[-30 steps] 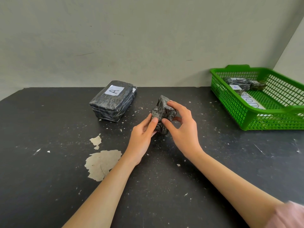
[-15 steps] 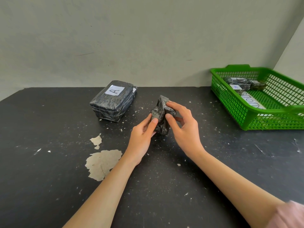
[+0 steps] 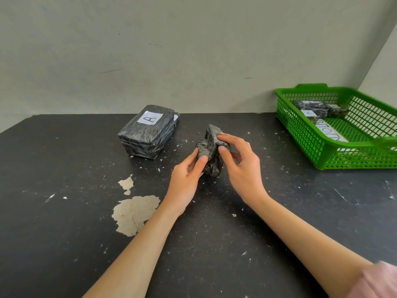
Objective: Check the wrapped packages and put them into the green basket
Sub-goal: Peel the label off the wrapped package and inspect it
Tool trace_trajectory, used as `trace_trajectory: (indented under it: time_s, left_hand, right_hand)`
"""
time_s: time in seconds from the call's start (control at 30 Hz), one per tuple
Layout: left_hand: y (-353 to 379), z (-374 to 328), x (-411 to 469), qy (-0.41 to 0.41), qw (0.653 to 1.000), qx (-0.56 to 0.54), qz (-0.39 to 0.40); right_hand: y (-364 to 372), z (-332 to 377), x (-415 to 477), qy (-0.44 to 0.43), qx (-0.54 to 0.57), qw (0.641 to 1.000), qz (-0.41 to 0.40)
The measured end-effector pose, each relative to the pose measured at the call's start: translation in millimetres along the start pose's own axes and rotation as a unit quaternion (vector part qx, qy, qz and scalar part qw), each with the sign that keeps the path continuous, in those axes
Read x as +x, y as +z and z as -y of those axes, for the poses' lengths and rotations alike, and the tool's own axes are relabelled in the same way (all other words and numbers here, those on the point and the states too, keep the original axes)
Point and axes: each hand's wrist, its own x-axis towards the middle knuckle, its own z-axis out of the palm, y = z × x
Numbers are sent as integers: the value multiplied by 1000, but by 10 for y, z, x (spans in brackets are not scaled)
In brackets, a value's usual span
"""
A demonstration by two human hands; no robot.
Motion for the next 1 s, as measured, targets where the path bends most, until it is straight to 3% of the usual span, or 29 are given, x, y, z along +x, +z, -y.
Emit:
trace_trajectory:
  time_s: [0.17,0.3,0.4,0.53,0.7,1.0]
  left_hand:
    - [-34,18,9,14,1000,-1,-17]
    - [-78,54,36,93,995,38,-25]
    - [-74,76,30,156,982,103,-39]
    - [-25,-35,-30,170,981,25,-94]
    - [-15,-166,-99,140,976,-37,-162]
    - [-42,-151,-98,124,973,-14,-193]
  right_hand:
    - [16,-13,-10,23,48,998,29]
    - [35,-30,7,96,130,987,19]
    - [18,-56,27,103,117,988,18]
    - [-58,-39,54,23,59,998,25]
    - [-104,-141,53,-76,-99,990,71]
    - [-46,-141,5,-122,-87,980,130]
